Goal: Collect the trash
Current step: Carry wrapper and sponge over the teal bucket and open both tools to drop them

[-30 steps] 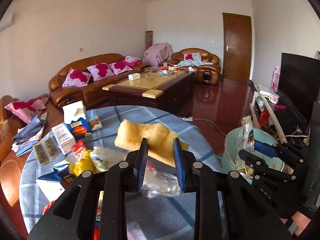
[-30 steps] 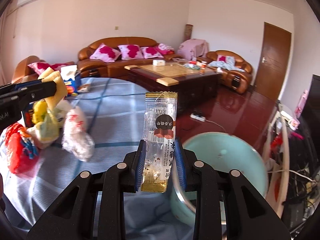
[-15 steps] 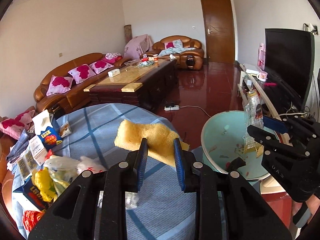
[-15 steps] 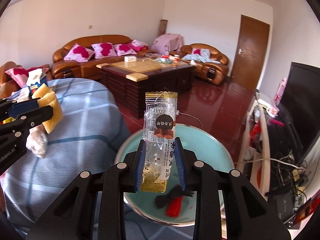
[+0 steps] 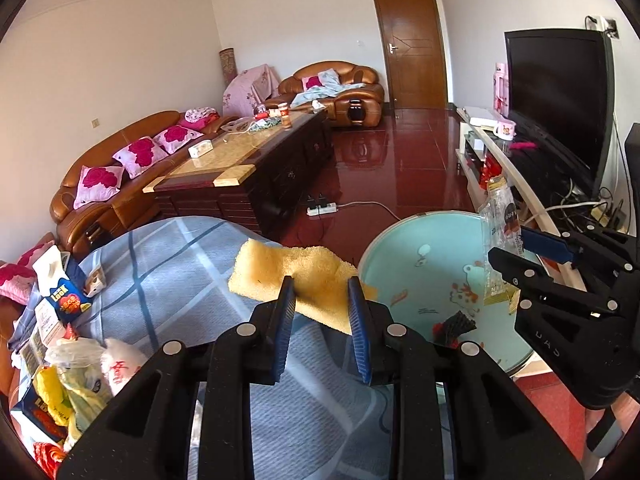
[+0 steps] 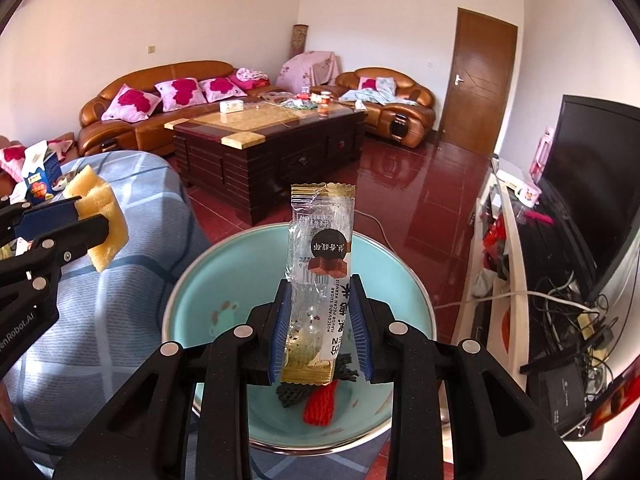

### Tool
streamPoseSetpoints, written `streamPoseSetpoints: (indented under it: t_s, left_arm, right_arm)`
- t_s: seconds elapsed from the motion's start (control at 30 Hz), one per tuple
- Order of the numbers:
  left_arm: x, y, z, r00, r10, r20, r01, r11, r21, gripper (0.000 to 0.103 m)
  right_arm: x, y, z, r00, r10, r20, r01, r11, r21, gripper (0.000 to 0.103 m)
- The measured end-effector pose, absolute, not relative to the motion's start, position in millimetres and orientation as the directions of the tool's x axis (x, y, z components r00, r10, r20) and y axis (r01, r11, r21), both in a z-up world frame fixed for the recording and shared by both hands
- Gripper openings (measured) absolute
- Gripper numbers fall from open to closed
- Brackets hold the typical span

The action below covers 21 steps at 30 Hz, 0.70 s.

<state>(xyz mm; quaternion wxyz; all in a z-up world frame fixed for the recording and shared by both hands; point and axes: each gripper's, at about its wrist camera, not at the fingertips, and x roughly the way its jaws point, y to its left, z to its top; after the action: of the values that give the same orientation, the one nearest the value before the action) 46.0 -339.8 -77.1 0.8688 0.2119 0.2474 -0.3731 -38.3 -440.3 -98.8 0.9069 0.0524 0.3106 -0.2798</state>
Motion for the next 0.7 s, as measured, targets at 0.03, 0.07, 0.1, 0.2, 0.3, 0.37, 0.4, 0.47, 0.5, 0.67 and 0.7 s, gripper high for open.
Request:
streamPoseSetpoints:
  t_s: [0.03,0.07,0.1,0.2,0.3,0.37,0.4,0.47,0.5,0.67,0.7]
  left_arm:
    - [45.6,-341.7,-78.3,0.596,-0.544,-0.591,0.755,0.629,0.183,0.027]
    - [44.9,-343.9,-80.0,0.592,-0.544,-0.594,0.759,0.625,0.184,0.027]
    - [44.2,-345.8,-80.8,0.59,-0.544,-0.596,0.761,0.621,0.186,0.027]
    - [41.8,-351.5,-84.2,0.583,-0.545,-0.603,0.768,0.613,0.189,0.027]
    - [41.6,-355.5,-85.3,0.578,-0.547,-0.606,0.772,0.607,0.189,0.027]
    - [40.5,-358.3,-86.1,0.575,-0.55,-0.606,0.775,0.603,0.189,0.027]
    - [40.7,-360.0,-86.7,0.573,-0.552,-0.606,0.777,0.602,0.187,0.027]
    - [40.0,-362.2,-87.5,0.568,-0.555,-0.608,0.78,0.599,0.183,0.027]
    - [40.1,-362.8,-88.0,0.566,-0.557,-0.608,0.782,0.596,0.181,0.027]
    - [38.8,-366.9,-89.4,0.551,-0.567,-0.612,0.794,0.582,0.175,0.028]
    - [38.1,-367.6,-89.1,0.55,-0.568,-0.612,0.795,0.581,0.175,0.028]
  right_arm:
    - [-38.6,-441.4,-99.2,0.648,-0.476,-0.595,0.543,0.836,-0.078,0.029]
    - [-38.8,-442.4,-99.7,0.646,-0.476,-0.596,0.545,0.835,-0.076,0.029]
    - [-39.0,-443.1,-100.2,0.644,-0.477,-0.598,0.547,0.834,-0.076,0.029]
    - [-38.8,-446.2,-102.2,0.641,-0.473,-0.605,0.549,0.833,-0.071,0.029]
    - [-39.2,-449.8,-104.2,0.638,-0.47,-0.61,0.55,0.832,-0.066,0.029]
    - [-39.1,-451.5,-104.9,0.637,-0.469,-0.612,0.552,0.832,-0.063,0.03]
    - [-39.3,-452.3,-104.9,0.636,-0.469,-0.612,0.553,0.831,-0.062,0.03]
    - [-40.2,-453.9,-105.4,0.636,-0.47,-0.613,0.555,0.83,-0.06,0.03]
    - [-40.6,-454.9,-105.4,0.635,-0.47,-0.613,0.557,0.829,-0.059,0.03]
    - [-41.4,-459.7,-106.0,0.632,-0.468,-0.617,0.562,0.826,-0.05,0.03]
    - [-41.0,-460.2,-106.5,0.632,-0.467,-0.619,0.562,0.826,-0.05,0.03]
